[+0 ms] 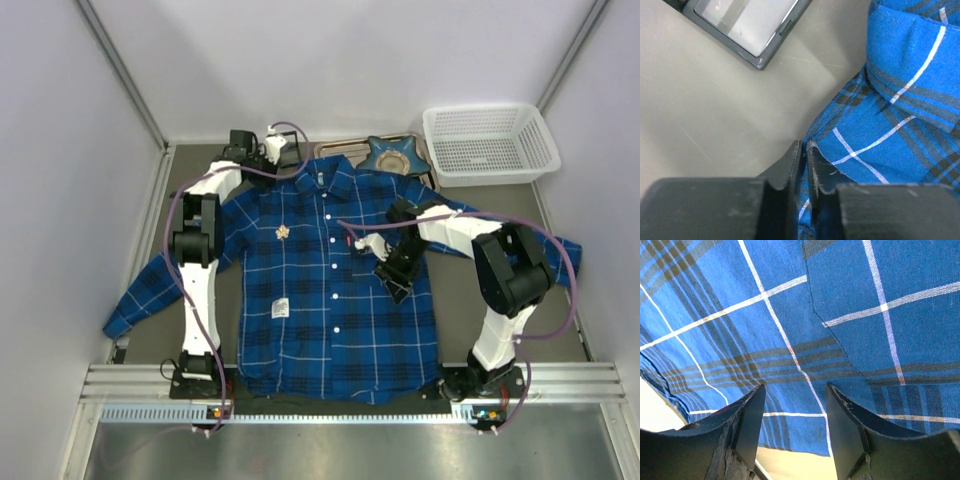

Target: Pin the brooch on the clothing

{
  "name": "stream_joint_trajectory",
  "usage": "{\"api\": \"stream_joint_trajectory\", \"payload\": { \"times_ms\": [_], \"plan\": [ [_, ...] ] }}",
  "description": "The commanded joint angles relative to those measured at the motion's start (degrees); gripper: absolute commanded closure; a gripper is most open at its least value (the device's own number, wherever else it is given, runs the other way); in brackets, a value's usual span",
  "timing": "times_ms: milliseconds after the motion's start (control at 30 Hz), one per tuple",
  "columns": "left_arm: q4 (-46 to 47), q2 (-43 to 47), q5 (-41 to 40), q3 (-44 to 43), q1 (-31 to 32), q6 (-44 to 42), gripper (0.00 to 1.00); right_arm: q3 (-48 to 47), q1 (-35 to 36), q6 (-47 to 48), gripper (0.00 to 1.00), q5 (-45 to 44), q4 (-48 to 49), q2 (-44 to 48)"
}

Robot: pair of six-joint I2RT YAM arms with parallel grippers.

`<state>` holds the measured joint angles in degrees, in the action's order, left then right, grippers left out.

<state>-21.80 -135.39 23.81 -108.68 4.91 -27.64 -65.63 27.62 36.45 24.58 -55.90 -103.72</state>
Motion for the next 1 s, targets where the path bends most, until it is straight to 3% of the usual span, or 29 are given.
{"api": "stream_joint_trajectory", "payload": {
  "times_ms": [0, 67, 133, 167, 200, 367, 400, 567, 667, 833, 967],
  "plan": [
    [1.3, -2.0, -1.9, -4.3, -0.1, -0.2, 0.92, 0.8, 0.7, 1.5, 0.47, -1.9, -0.4, -1.7],
    [1.8, -2.4, -2.3, -5.0, -0.2, 0.6, 0.99, 0.7, 0.7, 1.5, 0.46, -2.0, -0.4, -2.1],
    [2.3, -1.9, -2.4, -5.5, -0.1, 1.9, 0.95, 0.2, 0.6, 1.0, 0.43, -1.5, -0.4, -1.6],
    [2.5, -1.5, -2.4, -5.5, -0.1, 2.8, 0.79, -0.5, 0.6, 0.8, 0.42, -1.2, -0.4, -1.3],
    [2.6, -0.9, -2.3, -5.5, -0.1, 3.5, 0.68, -0.9, 0.7, 0.4, 0.39, -1.0, -0.4, -1.0],
    [0.4, 6.1, -5.1, -5.7, -0.1, 11.7, 0.27, -6.2, -0.3, -2.7, 0.23, 1.7, 1.8, 5.3],
    [-0.6, 7.5, -5.3, -5.6, -0.1, 12.4, 0.01, -6.9, -0.7, -4.4, 0.18, 2.0, 2.8, 6.9],
    [-10.3, 18.6, -7.3, -3.7, -0.3, 16.0, 0.01, -10.8, -5.1, -11.2, 0.09, 2.7, 10.5, 15.6],
    [-12.9, 25.7, -9.7, 1.8, -1.1, 19.9, 0.01, -10.0, -9.6, -16.3, 0.02, 1.9, 17.7, 21.5],
    [-11.0, 40.4, -15.1, 20.0, -2.3, 25.7, 0.01, -5.1, -15.9, -23.3, 0.01, -0.1, 25.5, 30.6],
    [-8.4, 49.9, -17.9, 33.3, -2.4, 25.7, 0.01, 6.0, -17.9, -26.8, 0.01, -2.2, 29.5, 38.7]
  ]
}}
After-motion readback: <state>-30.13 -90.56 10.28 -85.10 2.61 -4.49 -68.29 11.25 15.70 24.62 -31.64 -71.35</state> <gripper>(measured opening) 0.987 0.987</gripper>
